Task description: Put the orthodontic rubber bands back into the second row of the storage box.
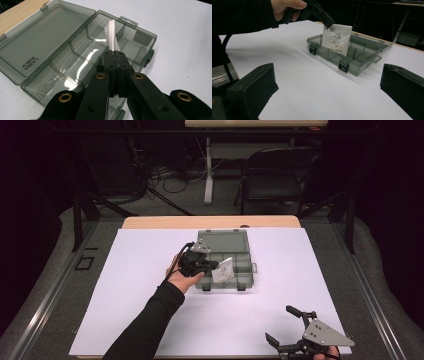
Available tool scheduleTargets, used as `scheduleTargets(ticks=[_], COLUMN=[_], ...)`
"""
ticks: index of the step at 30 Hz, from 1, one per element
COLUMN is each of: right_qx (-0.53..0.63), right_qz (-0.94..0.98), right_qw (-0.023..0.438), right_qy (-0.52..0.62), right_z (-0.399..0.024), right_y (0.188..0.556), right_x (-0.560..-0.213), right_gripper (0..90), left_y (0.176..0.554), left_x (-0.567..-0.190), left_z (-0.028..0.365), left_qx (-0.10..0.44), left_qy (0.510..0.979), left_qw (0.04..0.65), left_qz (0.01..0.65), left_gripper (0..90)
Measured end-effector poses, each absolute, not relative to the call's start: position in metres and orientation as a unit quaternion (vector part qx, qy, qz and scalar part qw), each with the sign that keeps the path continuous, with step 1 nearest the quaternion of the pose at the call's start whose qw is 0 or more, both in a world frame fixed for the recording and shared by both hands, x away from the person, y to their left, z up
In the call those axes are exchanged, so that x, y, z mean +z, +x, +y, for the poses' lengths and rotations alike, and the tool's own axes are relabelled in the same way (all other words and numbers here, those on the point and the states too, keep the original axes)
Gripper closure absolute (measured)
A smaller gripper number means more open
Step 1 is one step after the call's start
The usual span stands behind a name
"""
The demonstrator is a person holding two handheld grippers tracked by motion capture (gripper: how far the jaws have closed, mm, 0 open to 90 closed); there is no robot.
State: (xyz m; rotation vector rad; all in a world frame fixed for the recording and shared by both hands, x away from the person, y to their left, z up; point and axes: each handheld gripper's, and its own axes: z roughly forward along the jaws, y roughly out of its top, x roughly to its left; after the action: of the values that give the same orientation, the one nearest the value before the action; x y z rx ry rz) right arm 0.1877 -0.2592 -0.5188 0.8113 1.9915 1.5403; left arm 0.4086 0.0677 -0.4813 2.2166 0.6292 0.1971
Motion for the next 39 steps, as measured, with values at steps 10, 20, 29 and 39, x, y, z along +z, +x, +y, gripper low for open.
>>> scheduleTargets(ticks=[10, 20, 29, 39], right_qx=[0.566, 0.566, 0.569, 0.571], right_qz=[0.728, 0.728, 0.726, 0.722], right_qw=[0.246, 0.247, 0.248, 0.252], right_qy=[0.298, 0.298, 0.298, 0.299], right_z=[-0.259, -0.259, -0.259, -0.258], right_y=[0.188, 0.188, 0.188, 0.189], right_x=[-0.519, -0.519, -0.519, -0.52], right_gripper=[0.0, 0.0, 0.0, 0.0], left_y=[0.408, 0.408, 0.408, 0.41], left_x=[-0.492, -0.493, -0.493, -0.494], left_z=[0.065, 0.066, 0.068, 0.069], left_qx=[0.071, 0.076, 0.078, 0.087], left_qy=[0.882, 0.882, 0.88, 0.876], left_qw=[0.393, 0.389, 0.387, 0.388], left_qz=[0.251, 0.256, 0.264, 0.274], left_gripper=[89.4, 88.5, 86.7, 73.0])
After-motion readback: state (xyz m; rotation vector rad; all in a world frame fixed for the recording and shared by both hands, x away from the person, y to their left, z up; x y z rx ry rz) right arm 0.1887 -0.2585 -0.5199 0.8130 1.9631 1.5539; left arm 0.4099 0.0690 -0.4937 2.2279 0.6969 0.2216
